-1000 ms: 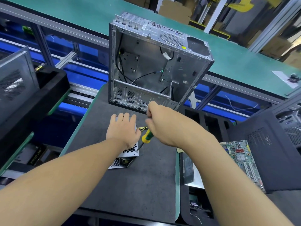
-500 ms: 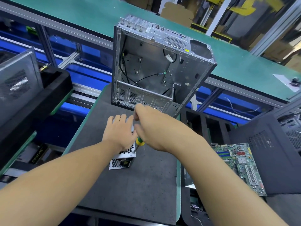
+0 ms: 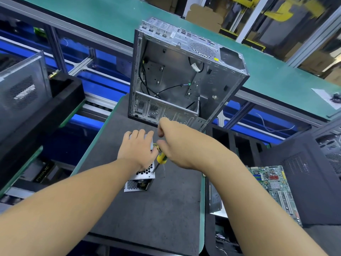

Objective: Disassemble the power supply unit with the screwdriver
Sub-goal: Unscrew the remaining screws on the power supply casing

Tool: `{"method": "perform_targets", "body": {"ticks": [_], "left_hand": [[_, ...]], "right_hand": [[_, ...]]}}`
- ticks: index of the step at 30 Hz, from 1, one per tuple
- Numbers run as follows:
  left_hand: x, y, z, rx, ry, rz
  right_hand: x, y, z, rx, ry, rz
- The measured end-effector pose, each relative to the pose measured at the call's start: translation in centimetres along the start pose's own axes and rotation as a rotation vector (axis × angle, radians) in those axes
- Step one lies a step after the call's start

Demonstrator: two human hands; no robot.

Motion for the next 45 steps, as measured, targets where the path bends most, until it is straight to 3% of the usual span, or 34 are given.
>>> {"method": "perform_targets", "body": {"ticks": [3,12,18,22,25,30,37,42,45], "left_hand": [[-0.1,-0.1,0.0,0.003,0.013,0.021],[0.1,0.1,0.1,0.008,0.050,0.011],[0.2,0.3,0.1,0.030,0.043,0.029],[0.1,0.2,0.1,0.022,0.051,0.024],[0.1,0.3,0.0,0.022,0.031,0.005],[0.4,0.3,0.2,0.036,0.062,0.034],[0.1,0.2,0.1,0.016,0.032,0.004],[0.3,0.4,0.0,0.028,0.047,0.024],[0.4,0.4,0.1,0.029,0.057,0.041]], "right_hand": [[-0.1,-0.1,0.1,0.005,0.058,0.060],[0.2,0.2,0.5,0.052,-0.100,-0.081],[0.1,1.0,0.3,-0.019,0.031,0.015],[0.3,1.0,0.3,0.072,-0.064,-0.115],[0.4,1.1,0.5,0.034,-0.079,-0.115],[-0.1,1.3,0.3,-0.038,0.109,0.031],[0.3,1.1,0.5,0.060,-0.077,-0.181],[-0.1,1.2,0.4,-0.034,0.068,0.006],[-0.1,1.2,0.4,-0.012,0.064,-0.029]]}}
Point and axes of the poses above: each hand's wrist, its own z-axis towards the middle knuckle, its own x-axis out of the palm, y = z × x, the point moved 2 cm from there along z, towards the middle knuckle, and after that the axes turned 7 degrees about z, right-handed, at the moved point
